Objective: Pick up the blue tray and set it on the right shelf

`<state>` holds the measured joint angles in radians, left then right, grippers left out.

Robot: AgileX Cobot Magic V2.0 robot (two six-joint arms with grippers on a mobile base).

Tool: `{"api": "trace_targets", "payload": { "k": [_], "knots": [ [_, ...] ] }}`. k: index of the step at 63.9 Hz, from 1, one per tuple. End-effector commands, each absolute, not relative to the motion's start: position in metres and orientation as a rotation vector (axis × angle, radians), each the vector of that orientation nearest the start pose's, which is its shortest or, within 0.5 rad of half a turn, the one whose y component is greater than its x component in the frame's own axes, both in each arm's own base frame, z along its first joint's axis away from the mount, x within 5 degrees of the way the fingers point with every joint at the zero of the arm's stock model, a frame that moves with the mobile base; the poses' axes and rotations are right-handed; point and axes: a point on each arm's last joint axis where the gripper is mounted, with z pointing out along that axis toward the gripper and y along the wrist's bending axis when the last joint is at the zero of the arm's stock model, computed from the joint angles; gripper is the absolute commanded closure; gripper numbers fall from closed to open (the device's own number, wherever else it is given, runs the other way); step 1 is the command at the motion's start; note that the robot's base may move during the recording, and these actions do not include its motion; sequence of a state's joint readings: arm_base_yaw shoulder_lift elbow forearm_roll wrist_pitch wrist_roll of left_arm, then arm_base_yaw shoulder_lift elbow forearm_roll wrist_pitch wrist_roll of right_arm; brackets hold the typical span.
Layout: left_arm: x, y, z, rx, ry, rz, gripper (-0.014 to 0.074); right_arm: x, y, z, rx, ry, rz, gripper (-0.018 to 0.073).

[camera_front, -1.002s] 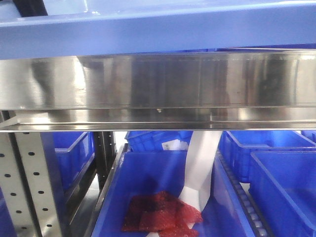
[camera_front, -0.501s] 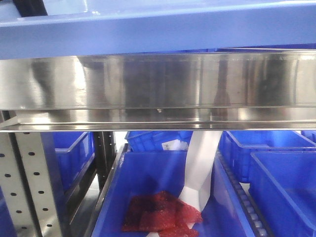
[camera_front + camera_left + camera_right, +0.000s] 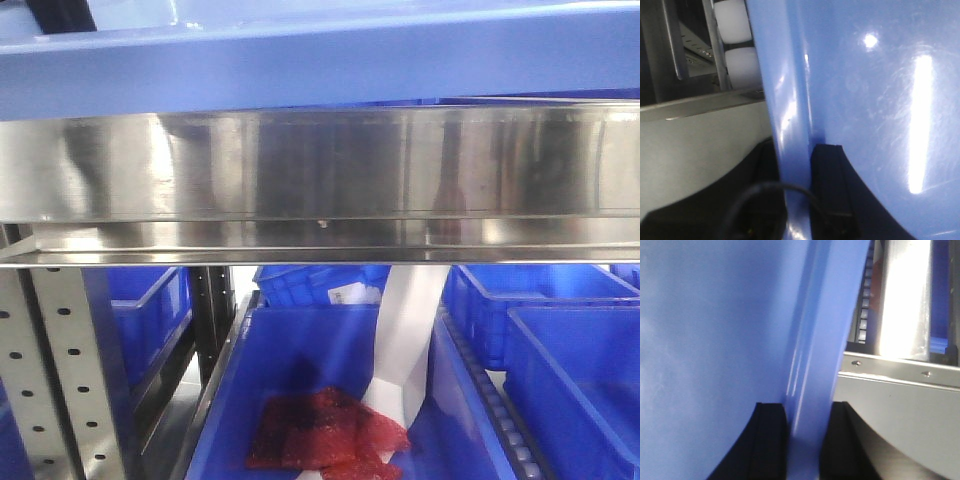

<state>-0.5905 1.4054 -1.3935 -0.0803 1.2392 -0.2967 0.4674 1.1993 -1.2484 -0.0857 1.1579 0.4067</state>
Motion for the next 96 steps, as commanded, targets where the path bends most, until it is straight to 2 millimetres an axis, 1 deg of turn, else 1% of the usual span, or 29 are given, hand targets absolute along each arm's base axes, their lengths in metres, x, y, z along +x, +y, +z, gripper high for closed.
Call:
{"api": "trace_targets", "payload": {
  "k": [1, 17, 29, 33, 37, 43, 48, 50, 55, 58, 62, 67, 74, 79, 84, 89, 96],
  "knots": [
    [0.214, -0.165, 0.381, 0.459, 2.699, -0.459, 0.0644, 0.205, 0.100, 0.399, -0.129, 2.453, 0.309, 0.0502],
    [0.214, -0.165, 0.381, 0.459, 2.699, -0.459, 0.0644, 0.205, 0.100, 0.399, -0.129, 2.453, 0.309, 0.0502],
    [0.217, -0.166, 0.383, 0.449, 2.664, -0.475, 0.0644, 0.206, 0.101, 0.400, -0.129, 2.438, 0.317, 0.0502],
    [0.218, -0.167, 0.385, 0.478, 2.640, -0.475, 0.0644, 0.206, 0.101, 0.401, -0.132, 2.432, 0.319, 0.0502],
    [0.219, -0.168, 0.391, 0.501, 2.593, -0.481, 0.0644, 0.206, 0.101, 0.403, -0.161, 2.414, 0.314, 0.0502],
    [0.224, -0.169, 0.409, 0.492, 2.492, -0.498, 0.0644, 0.207, 0.102, 0.412, -0.200, 2.376, 0.310, 0.0502],
    [0.231, -0.170, 0.431, 0.479, 2.383, -0.490, 0.0644, 0.211, 0.102, 0.428, -0.194, 2.335, 0.319, 0.0502],
    [0.233, -0.170, 0.436, 0.477, 2.360, -0.477, 0.0644, 0.213, 0.101, 0.433, -0.186, 2.324, 0.319, 0.0502],
    [0.244, -0.174, 0.451, 0.470, 2.310, -0.453, 0.0644, 0.224, 0.099, 0.447, -0.169, 2.289, 0.307, 0.0502],
    [0.252, -0.175, 0.456, 0.457, 2.299, -0.444, 0.0644, 0.232, 0.097, 0.453, -0.159, 2.279, 0.294, 0.0502],
    [0.269, -0.178, 0.459, 0.431, 2.297, -0.435, 0.0644, 0.248, 0.092, 0.459, -0.128, 2.270, 0.269, 0.0502],
    [0.288, -0.179, 0.455, 0.400, 2.304, -0.420, 0.0644, 0.267, 0.088, 0.460, -0.101, 2.268, 0.239, 0.0502],
    [0.315, -0.180, 0.439, 0.359, 2.350, -0.407, 0.0644, 0.297, 0.086, 0.450, -0.084, 2.292, 0.203, 0.0502],
    [0.329, -0.183, 0.423, 0.344, 2.394, -0.407, 0.0644, 0.315, 0.089, 0.438, -0.083, 2.313, 0.191, 0.0502],
    [0.344, -0.186, 0.405, 0.331, 2.445, -0.391, 0.0644, 0.334, 0.094, 0.420, -0.085, 2.346, 0.181, 0.0502],
    [0.355, -0.187, 0.390, 0.320, 2.482, -0.382, 0.0644, 0.348, 0.098, 0.404, -0.088, 2.386, 0.171, 0.0502],
    [0.364, -0.187, 0.378, 0.305, 2.513, -0.379, 0.0638, 0.361, 0.102, 0.384, -0.092, 2.439, 0.157, 0.0498]
  ]
}}
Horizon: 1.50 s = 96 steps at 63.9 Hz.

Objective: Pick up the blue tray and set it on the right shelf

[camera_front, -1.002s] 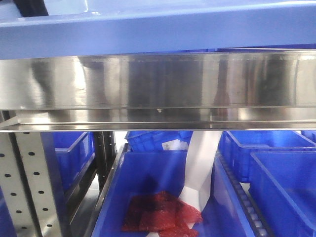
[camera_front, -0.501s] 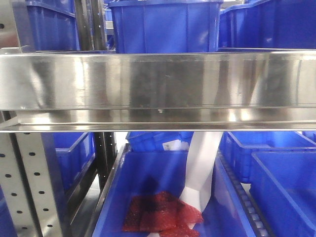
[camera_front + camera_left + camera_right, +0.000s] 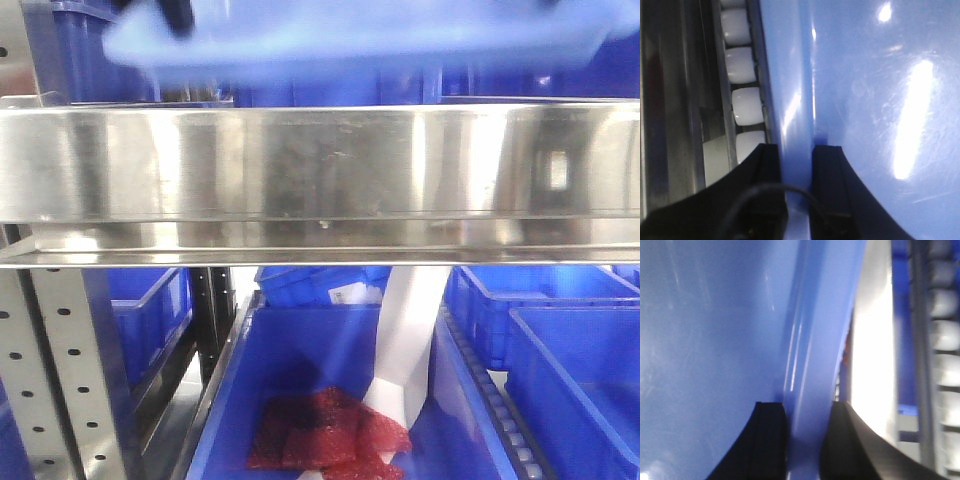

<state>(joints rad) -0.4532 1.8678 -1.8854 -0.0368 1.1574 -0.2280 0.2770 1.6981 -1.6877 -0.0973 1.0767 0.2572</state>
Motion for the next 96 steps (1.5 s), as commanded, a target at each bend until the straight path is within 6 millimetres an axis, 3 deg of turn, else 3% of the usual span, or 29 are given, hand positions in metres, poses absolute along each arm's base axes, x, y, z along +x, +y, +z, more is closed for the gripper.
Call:
{"api": "trace_targets", "payload": {
  "k": [1, 5, 9, 22, 28, 47, 57, 68, 75, 82, 96],
  "knots": [
    [0.365, -0.187, 0.377, 0.300, 2.517, -0.383, 0.0633, 0.363, 0.102, 0.382, -0.092, 2.444, 0.156, 0.0497],
    [0.368, -0.187, 0.372, 0.292, 2.533, -0.394, 0.0592, 0.366, 0.103, 0.376, -0.093, 2.460, 0.151, 0.0461],
    [0.370, -0.186, 0.369, 0.282, 2.544, -0.412, 0.0504, 0.368, 0.104, 0.373, -0.094, 2.473, 0.148, 0.0361],
    [0.370, -0.186, 0.370, 0.278, 2.541, -0.428, 0.0106, 0.368, 0.104, 0.374, -0.094, 2.465, 0.149, -0.0083],
    [0.369, -0.187, 0.372, 0.277, 2.538, -0.440, 0.0017, 0.366, 0.103, 0.376, -0.093, 2.467, 0.148, -0.0071],
    [0.350, -0.178, 0.401, 0.287, 2.481, -0.451, 0.0020, 0.343, 0.096, 0.409, -0.085, 2.379, 0.173, -0.0040],
    [0.325, -0.174, 0.422, 0.357, 2.441, -0.444, 0.0069, 0.313, 0.090, 0.433, -0.089, 2.306, 0.197, 0.0143],
    [0.285, -0.170, 0.441, 0.449, 2.323, -0.357, 0.0298, 0.271, 0.079, 0.444, -0.094, 2.204, 0.226, 0.0387],
    [0.252, -0.161, 0.446, 0.473, 2.227, -0.384, 0.0475, 0.238, 0.070, 0.439, -0.096, 2.128, 0.244, 0.0495],
    [0.218, -0.147, 0.441, 0.478, 2.135, -0.426, 0.0647, 0.207, 0.061, 0.425, -0.101, 2.052, 0.261, 0.0500],
    [0.152, -0.103, 0.418, 0.443, 1.946, -0.483, 0.0645, 0.156, 0.046, 0.382, -0.185, 1.901, 0.236, 0.0500]
  ]
}}
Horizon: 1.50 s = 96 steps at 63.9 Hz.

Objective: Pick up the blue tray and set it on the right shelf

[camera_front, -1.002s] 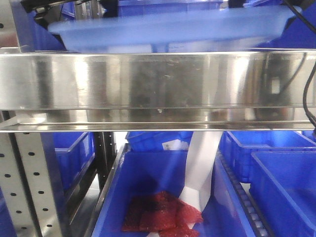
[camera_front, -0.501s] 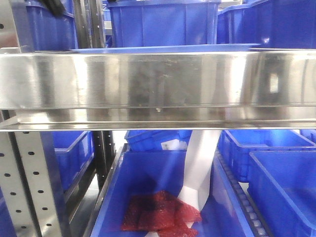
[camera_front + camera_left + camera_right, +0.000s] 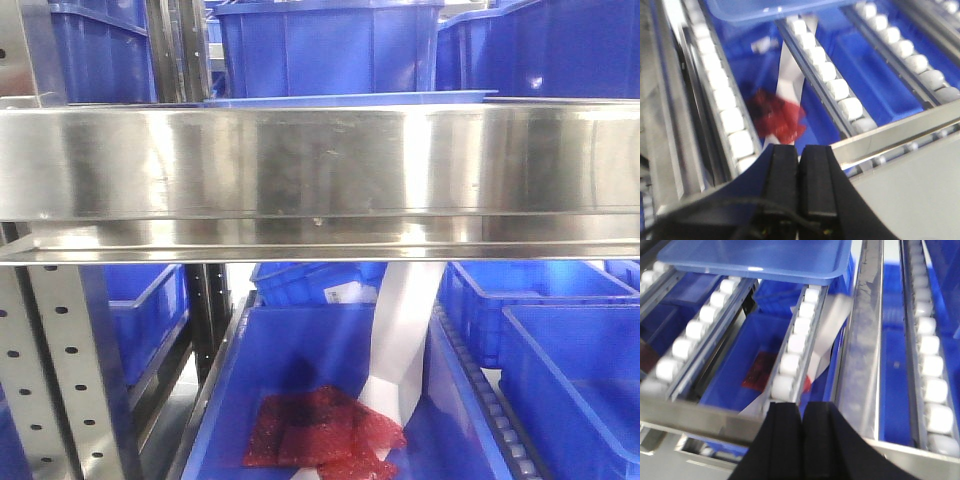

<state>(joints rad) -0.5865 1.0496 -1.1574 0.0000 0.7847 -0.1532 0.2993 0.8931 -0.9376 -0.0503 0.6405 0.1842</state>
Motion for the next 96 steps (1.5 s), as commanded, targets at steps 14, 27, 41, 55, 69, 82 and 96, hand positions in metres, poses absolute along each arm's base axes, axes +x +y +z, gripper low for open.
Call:
{"api": "trace_targets", "payload": {
  "k": [14, 27, 41, 55, 69, 82, 96],
  "knots": [
    [0.096, -0.065, 0.372, 0.411, 1.796, -0.522, 0.0645, 0.110, 0.033, 0.344, -0.181, 1.703, 0.267, 0.0500],
    [0.064, -0.043, 0.339, 0.392, 1.714, -0.543, 0.0645, 0.074, 0.023, 0.322, -0.165, 1.474, 0.297, 0.0500],
    [0.057, -0.039, 0.336, 0.388, 1.697, -0.547, 0.0645, 0.072, 0.022, 0.319, -0.164, 1.460, 0.299, 0.0500],
    [0.057, -0.039, 0.336, 0.388, 1.697, -0.547, 0.0645, 0.072, 0.022, 0.319, -0.164, 1.460, 0.300, 0.0500],
    [0.058, -0.039, 0.335, 0.389, 1.700, -0.546, 0.0645, 0.072, 0.022, 0.319, -0.164, 1.460, 0.300, 0.0500],
    [0.057, -0.029, 0.328, 0.349, 1.677, -0.401, 0.0645, 0.072, 0.022, 0.319, -0.164, 1.460, 0.300, 0.0500],
    [0.050, -0.011, 0.290, 0.114, 1.582, -0.213, 0.0645, 0.072, 0.022, 0.319, -0.164, 1.460, 0.300, 0.0500]
  ]
}}
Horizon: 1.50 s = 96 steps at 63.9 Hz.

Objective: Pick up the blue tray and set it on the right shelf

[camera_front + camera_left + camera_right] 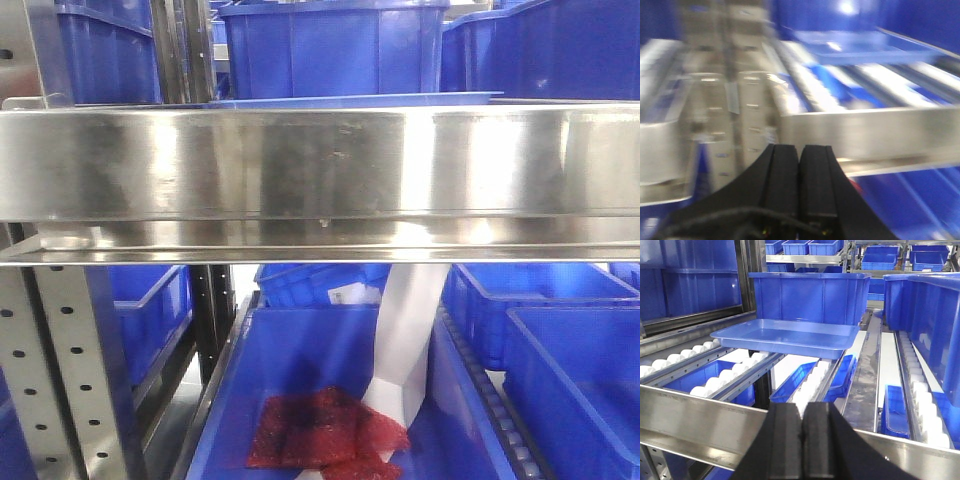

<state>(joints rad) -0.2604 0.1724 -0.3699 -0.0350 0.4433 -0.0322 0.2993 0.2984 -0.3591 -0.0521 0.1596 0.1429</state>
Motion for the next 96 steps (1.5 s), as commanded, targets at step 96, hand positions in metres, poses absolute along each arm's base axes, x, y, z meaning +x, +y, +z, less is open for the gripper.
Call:
{"api": "trace_targets", "payload": {
  "k": [96],
  "knots": [
    [0.056, -0.005, 0.198, 0.016, 1.482, -0.129, 0.0645, 0.074, 0.007, 0.284, 0.008, 1.508, 0.162, 0.0500]
  ]
}}
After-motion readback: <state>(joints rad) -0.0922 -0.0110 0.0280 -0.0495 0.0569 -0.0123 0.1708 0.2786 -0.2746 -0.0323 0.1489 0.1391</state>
